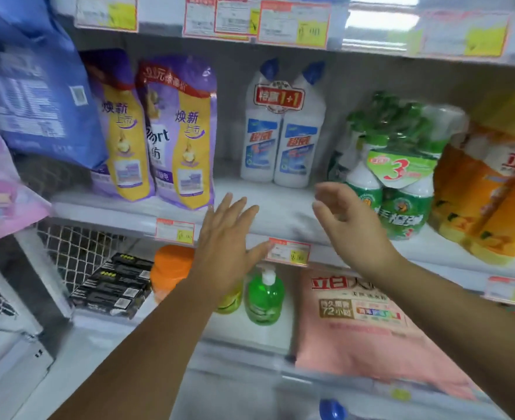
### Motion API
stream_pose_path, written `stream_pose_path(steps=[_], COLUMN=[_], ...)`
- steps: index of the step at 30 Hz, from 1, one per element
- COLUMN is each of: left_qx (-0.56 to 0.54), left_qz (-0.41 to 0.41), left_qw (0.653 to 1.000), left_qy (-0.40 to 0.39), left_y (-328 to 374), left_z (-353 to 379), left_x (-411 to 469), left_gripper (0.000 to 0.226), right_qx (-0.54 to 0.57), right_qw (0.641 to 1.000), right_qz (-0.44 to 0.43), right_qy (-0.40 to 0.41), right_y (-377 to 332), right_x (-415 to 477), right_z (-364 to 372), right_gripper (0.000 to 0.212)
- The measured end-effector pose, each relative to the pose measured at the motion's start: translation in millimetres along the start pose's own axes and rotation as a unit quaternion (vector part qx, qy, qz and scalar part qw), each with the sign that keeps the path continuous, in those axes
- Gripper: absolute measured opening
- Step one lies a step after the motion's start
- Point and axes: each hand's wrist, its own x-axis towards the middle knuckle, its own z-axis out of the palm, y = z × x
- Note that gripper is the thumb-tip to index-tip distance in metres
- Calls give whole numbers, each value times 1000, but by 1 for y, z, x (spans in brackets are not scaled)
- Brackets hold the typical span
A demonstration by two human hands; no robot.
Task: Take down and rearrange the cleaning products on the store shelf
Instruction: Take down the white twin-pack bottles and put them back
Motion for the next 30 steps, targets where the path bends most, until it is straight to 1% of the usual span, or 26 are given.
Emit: stream_pose_path(steps=[2,4,5,6,8,10,11,12,14,15,16,19,20,23,24,27,30], left_qx=[18,26,23,19,8,-1,-3,-7,-11,-10,-9,-9,-10,-11,-12,-23,-37], left_qz=[8,27,33,37,46,50,51,52,54,57,59,63,64,59,57,46,40], left_qw=[1000,999,998,997,995,994,994,994,993,993,993,992,993,994,994,995,996], left_qy=[10,34,49,64,84,96,98,99,102,104,107,106,103,95,93,82,69], left_y=[-12,-21,-24,-27,-29,-29,-29,-29,-29,-29,-29,-30,-30,-30,-30,-27,-25], left_z=[11,22,27,32,36,36,36,36,37,37,37,37,37,36,35,31,22], left_x=[8,10,11,11,12,12,12,12,11,11,11,11,11,11,11,10,7], left_gripper=[77,69,65,62,61,62,61,61,58,56,55,56,56,57,55,52,52], right_qx=[-10,11,32,61,107,145,162,187,199,192,188,169,164,154,154,162,165], right_qw=[1000,999,997,993,983,976,972,967,961,961,963,974,977,982,982,980,981], right_qz=[10,42,67,96,136,140,144,144,146,145,139,113,108,95,94,102,94], right_qy=[1,21,32,40,58,81,89,97,125,135,135,97,83,54,53,45,25], right_y=[-2,4,9,15,31,54,56,53,44,42,41,39,37,25,21,12,6], right_x=[42,82,101,120,156,190,198,198,192,187,183,173,171,161,156,131,101], right_z=[18,33,40,47,58,64,67,69,73,75,76,77,77,73,71,59,44], right_gripper=[48,54,58,65,88,103,105,101,78,71,68,61,55,27,24,24,28])
